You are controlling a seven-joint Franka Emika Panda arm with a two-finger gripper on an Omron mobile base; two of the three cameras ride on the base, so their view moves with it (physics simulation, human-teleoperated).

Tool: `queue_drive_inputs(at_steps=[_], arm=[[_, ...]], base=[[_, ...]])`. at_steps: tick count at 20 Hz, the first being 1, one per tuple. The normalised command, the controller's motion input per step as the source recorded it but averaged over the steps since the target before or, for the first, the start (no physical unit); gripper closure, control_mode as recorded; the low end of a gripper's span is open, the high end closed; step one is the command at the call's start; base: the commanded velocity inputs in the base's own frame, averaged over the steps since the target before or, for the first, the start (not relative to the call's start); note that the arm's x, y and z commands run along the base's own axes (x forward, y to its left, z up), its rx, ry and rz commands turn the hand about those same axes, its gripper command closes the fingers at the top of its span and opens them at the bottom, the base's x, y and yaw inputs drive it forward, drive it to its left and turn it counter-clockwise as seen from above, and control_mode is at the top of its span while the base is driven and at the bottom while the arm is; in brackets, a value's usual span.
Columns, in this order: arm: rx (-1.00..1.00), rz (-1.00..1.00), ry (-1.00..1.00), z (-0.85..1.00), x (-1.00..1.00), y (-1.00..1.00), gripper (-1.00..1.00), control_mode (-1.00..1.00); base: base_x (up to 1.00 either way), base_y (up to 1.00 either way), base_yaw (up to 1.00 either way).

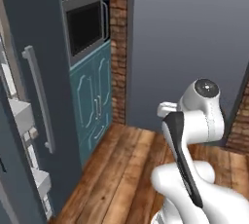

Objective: Take the mango, lemon, and mushroom from the freezer and place them in the bowl on the counter.

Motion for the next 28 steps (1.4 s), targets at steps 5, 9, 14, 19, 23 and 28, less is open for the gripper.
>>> queue_drive_inputs(at_steps=[5,9,14,19,23,28], arm=[[0.0,0.0,0.0,0.0,0.0,0.0,-1.0,1.0],[0.0,0.0,0.0,0.0,0.0,0.0,-1.0,1.0],[0.0,0.0,0.0,0.0,0.0,0.0,-1.0,1.0],[0.0,0.0,0.0,0.0,0.0,0.0,-1.0,1.0],[0.0,0.0,0.0,0.0,0.0,0.0,-1.0,1.0],[0.0,0.0,0.0,0.0,0.0,0.0,-1.0,1.0]], base=[[1.0,-0.12,0.68],[1.0,-0.09,0.69],[0.83,-0.04,0.68],[0.07,0.2,0.8],[0.6,-0.14,0.67],[0.13,0.01,0.38]])
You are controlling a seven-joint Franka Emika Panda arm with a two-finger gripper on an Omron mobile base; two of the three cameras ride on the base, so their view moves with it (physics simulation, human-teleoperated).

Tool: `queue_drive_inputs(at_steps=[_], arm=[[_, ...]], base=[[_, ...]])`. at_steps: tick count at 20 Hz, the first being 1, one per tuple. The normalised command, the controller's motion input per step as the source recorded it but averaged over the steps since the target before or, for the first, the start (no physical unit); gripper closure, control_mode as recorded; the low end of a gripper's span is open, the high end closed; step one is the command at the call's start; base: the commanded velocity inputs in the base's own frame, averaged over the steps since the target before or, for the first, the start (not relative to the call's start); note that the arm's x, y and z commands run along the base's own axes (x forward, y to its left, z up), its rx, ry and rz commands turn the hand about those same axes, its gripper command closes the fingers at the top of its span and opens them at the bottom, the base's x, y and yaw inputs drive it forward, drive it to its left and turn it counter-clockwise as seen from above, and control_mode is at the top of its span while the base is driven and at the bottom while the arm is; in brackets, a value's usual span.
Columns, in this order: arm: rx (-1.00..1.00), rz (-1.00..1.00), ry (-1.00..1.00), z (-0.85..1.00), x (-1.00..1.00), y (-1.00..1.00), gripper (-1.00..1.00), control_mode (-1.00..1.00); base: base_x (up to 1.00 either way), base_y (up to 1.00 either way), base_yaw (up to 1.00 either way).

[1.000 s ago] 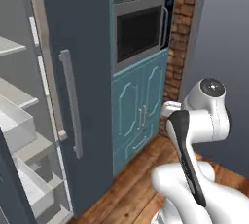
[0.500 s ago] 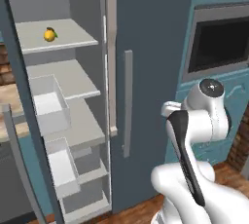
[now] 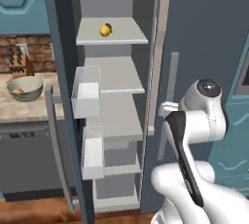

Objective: Take the mango, lemon, and mushroom from the freezer and place them in the bowl on the counter.

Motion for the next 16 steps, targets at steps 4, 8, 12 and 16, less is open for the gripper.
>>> queue_drive_inputs(at_steps=[4,8,12,16], arm=[[0.0,0.0,0.0,0.0,0.0,0.0,-1.0,1.0],[0.0,0.0,0.0,0.0,0.0,0.0,-1.0,1.0],[0.0,0.0,0.0,0.0,0.0,0.0,-1.0,1.0],[0.0,0.0,0.0,0.0,0.0,0.0,-1.0,1.0]], base=[[0.36,0.01,0.26],[0.86,0.09,0.15],[0.75,0.28,0.09],[0.21,0.69,0.13]])
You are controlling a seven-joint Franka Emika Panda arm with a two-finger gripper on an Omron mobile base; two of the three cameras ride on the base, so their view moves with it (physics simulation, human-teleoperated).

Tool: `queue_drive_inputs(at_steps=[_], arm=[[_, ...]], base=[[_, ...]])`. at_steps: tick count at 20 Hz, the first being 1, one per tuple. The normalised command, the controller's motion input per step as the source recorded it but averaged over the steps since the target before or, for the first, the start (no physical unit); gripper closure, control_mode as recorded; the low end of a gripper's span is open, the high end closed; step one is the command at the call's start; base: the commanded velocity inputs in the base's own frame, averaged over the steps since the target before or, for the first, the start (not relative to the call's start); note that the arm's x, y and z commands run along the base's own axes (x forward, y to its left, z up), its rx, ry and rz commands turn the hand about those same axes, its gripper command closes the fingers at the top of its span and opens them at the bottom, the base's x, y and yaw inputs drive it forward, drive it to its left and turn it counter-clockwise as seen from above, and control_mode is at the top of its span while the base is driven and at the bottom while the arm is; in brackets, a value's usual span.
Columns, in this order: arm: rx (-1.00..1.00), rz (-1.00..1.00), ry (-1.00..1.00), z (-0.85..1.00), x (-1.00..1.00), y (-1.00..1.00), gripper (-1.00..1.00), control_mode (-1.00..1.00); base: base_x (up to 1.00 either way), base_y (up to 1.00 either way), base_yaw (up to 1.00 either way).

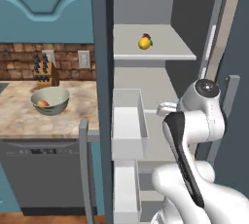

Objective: Take the mango, lemon, and mushroom from the freezer and place them in the bowl on the counter.

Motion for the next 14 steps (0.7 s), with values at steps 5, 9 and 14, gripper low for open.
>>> queue_drive_inputs(at_steps=[5,9,14], arm=[[0.0,0.1,0.0,0.85,0.35,0.0,-1.0,-1.0],[-0.02,0.14,-0.14,1.0,0.08,-0.03,-1.0,-1.0],[-0.13,0.17,-0.21,1.0,0.0,0.15,-1.0,-1.0]], base=[[0.0,0.0,0.0],[0.0,0.0,0.0],[0.0,0.0,0.0]])
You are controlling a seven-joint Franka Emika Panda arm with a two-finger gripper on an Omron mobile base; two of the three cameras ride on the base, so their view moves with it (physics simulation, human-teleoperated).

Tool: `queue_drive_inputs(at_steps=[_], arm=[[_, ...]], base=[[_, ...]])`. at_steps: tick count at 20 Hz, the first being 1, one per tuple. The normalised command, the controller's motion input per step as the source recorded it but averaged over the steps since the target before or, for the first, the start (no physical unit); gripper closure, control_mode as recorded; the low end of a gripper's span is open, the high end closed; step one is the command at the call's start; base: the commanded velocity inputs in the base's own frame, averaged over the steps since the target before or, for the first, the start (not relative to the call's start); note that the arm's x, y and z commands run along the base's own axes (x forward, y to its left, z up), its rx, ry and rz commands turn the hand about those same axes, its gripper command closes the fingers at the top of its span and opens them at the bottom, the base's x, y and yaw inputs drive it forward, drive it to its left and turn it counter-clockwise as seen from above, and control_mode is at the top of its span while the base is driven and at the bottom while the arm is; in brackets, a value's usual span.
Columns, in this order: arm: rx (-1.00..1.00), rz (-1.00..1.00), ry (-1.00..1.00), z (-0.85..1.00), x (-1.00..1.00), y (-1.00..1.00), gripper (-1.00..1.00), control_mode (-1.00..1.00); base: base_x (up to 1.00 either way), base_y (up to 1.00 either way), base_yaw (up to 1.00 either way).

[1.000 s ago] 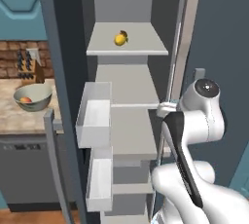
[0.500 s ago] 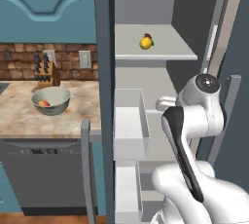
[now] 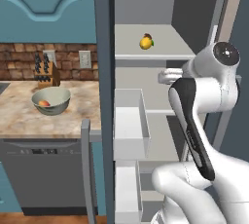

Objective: Take the mango, lemon, and mushroom from the freezer and place them in the bowl on the counter.

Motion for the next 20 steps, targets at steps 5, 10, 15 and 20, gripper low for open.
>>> queue_drive_inputs(at_steps=[5,10,15,20], arm=[[-0.12,0.02,-0.18,0.93,0.0,0.07,-1.0,-1.0],[0.01,0.0,-0.06,0.58,0.21,0.0,-1.0,-1.0],[0.02,0.0,-0.01,0.05,0.56,0.05,-1.0,-1.0],[0.12,0.02,0.0,0.0,0.88,0.0,-1.0,-1.0]], base=[[0.0,0.0,0.0],[0.0,0.0,0.0],[0.0,0.0,0.0],[0.0,0.0,0.0]])
